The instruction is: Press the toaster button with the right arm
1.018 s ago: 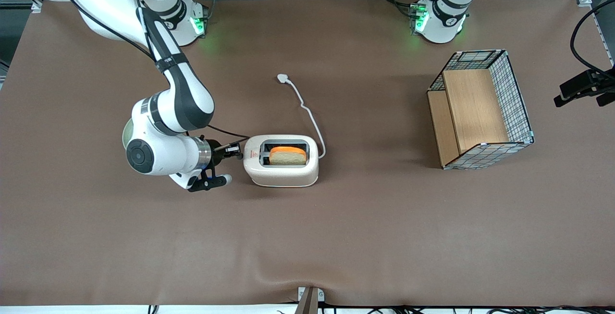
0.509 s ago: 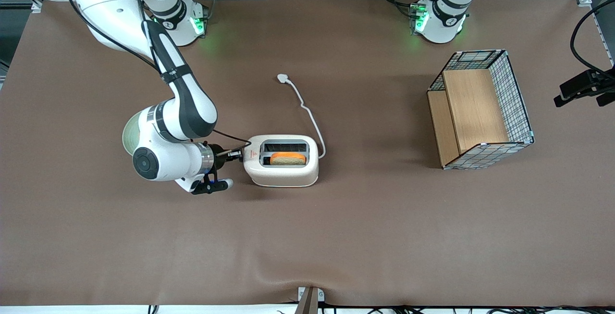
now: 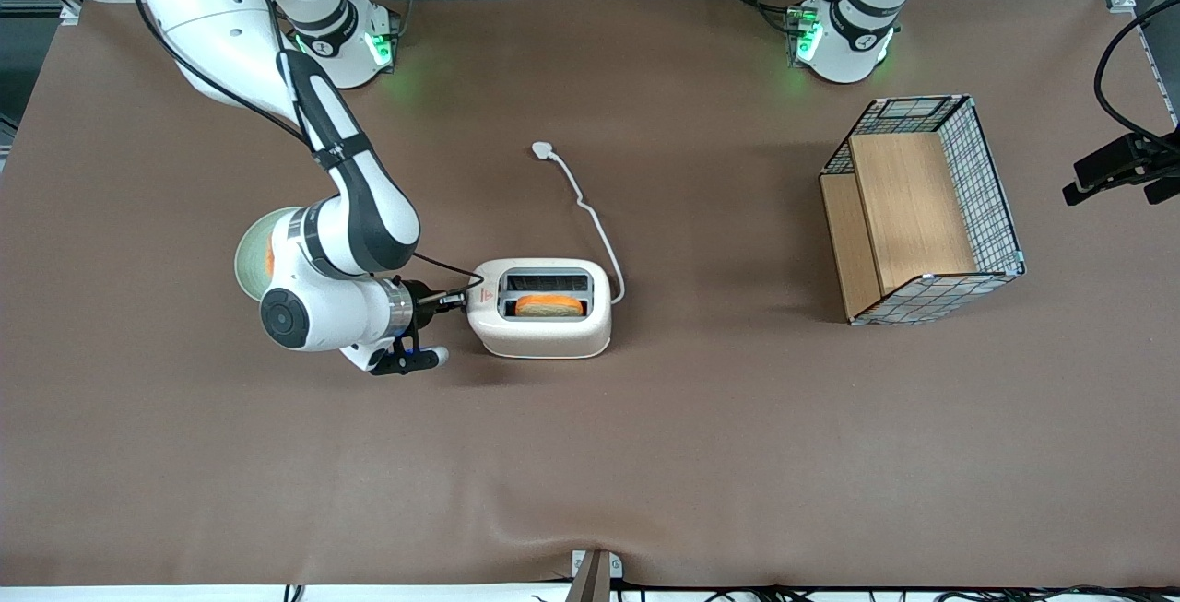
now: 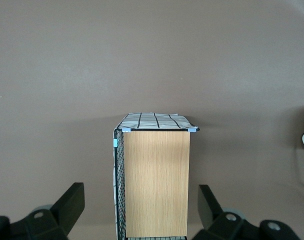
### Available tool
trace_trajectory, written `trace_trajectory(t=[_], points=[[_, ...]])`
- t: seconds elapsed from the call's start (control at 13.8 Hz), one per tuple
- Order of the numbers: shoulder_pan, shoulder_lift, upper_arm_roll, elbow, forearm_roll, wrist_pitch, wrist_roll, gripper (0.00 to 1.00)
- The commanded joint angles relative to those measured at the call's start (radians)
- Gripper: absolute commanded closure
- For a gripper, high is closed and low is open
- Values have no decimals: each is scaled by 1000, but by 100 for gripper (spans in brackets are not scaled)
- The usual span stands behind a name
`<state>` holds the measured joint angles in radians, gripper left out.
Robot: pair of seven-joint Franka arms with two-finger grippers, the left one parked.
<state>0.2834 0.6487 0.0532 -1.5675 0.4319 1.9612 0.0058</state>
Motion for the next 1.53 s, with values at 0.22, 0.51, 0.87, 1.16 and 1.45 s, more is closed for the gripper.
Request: trace_trajectory(t=[0.22, 0.51, 0.87, 1.16, 1.45], points=[[11, 68, 0, 9, 30, 51, -10, 100], [13, 49, 0, 14, 28, 38, -3, 100], [5, -46, -1, 18, 25, -1, -1, 100], [-38, -132, -9, 18, 7, -62, -10, 100], [-159, -191, -9, 18, -59, -140, -50, 0]])
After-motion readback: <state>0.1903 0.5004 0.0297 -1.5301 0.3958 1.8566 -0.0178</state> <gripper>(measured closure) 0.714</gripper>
